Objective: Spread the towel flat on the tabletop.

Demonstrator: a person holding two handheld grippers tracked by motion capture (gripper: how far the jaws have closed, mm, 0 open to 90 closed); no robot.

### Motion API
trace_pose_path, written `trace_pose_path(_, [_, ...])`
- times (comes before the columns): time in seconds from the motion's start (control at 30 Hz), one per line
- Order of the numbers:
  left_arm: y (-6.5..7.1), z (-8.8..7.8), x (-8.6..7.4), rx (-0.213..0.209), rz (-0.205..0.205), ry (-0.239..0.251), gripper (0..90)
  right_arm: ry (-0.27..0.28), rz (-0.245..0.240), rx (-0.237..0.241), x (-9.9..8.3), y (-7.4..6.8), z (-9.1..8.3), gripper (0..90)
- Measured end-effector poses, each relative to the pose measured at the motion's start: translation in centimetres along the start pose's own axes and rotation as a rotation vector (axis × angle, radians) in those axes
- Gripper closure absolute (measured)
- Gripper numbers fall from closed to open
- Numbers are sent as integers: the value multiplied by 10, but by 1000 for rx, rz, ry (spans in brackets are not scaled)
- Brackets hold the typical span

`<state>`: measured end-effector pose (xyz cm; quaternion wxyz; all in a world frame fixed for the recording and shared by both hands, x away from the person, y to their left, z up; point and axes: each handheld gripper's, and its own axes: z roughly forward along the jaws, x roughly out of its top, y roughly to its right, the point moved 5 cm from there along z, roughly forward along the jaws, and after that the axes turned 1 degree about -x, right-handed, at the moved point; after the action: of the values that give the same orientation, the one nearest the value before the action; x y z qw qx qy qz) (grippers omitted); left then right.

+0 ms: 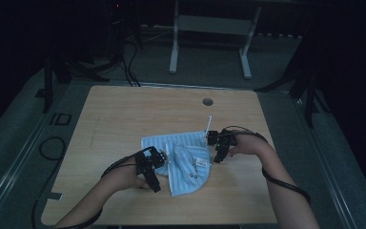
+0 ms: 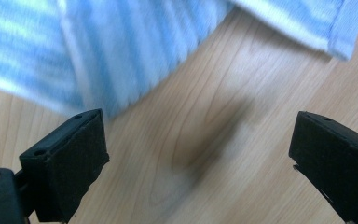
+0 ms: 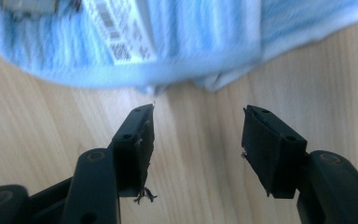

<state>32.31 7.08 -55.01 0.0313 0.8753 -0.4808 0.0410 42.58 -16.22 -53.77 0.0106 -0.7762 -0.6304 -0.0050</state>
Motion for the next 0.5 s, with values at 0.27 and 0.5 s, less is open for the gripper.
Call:
trace_pose_path(0.27, [3,3,21,-10,13,10,42,48,4,14,20,9,0,433])
trace_pose_path(0.5, [9,4,40,9,53,-9,57,40,7,17,32,13,11,433])
